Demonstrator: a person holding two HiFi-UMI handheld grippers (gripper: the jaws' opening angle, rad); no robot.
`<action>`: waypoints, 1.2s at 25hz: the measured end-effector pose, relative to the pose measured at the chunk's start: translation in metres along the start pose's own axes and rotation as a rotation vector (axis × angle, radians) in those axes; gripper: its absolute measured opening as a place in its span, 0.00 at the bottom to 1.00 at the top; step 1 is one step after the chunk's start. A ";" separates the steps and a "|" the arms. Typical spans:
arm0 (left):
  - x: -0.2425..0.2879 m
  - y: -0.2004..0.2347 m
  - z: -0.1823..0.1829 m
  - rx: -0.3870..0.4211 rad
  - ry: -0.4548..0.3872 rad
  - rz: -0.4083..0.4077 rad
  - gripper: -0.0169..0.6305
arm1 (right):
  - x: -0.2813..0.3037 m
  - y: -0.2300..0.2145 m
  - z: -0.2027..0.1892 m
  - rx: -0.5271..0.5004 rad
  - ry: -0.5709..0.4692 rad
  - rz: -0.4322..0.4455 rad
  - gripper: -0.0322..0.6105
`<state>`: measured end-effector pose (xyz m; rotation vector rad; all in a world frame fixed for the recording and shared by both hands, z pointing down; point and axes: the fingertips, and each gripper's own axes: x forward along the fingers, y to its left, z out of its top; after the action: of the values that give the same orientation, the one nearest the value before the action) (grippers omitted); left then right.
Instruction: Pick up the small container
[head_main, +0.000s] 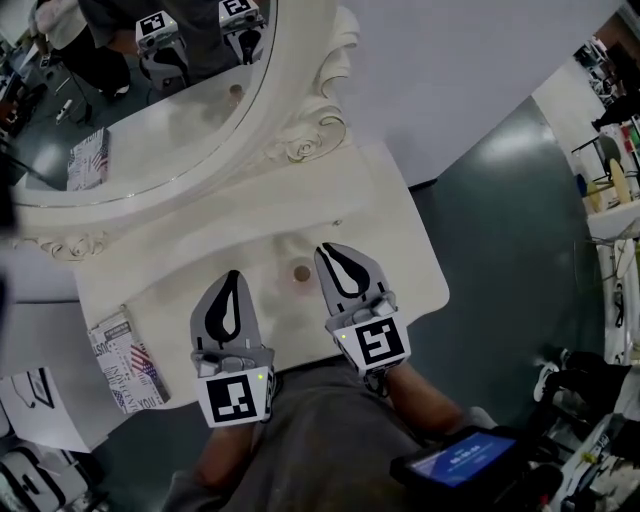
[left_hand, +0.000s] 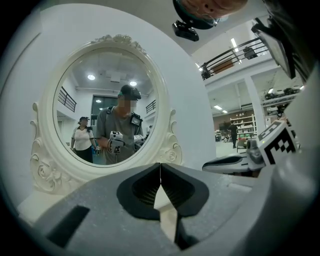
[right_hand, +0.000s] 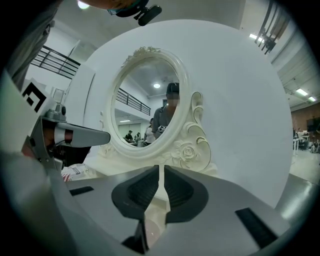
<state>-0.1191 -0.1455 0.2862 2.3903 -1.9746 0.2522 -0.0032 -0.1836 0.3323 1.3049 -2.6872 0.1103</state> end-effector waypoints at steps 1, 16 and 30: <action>0.000 0.002 -0.004 -0.006 0.009 0.000 0.05 | 0.002 0.004 -0.001 0.001 -0.002 0.016 0.07; 0.009 0.016 -0.085 -0.097 0.204 -0.037 0.05 | 0.023 0.039 -0.072 0.002 0.150 0.090 0.40; 0.018 0.020 -0.118 -0.116 0.261 -0.047 0.05 | 0.029 0.046 -0.112 0.006 0.219 0.084 0.40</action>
<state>-0.1479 -0.1516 0.4036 2.2018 -1.7659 0.4127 -0.0455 -0.1622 0.4473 1.1104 -2.5566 0.2550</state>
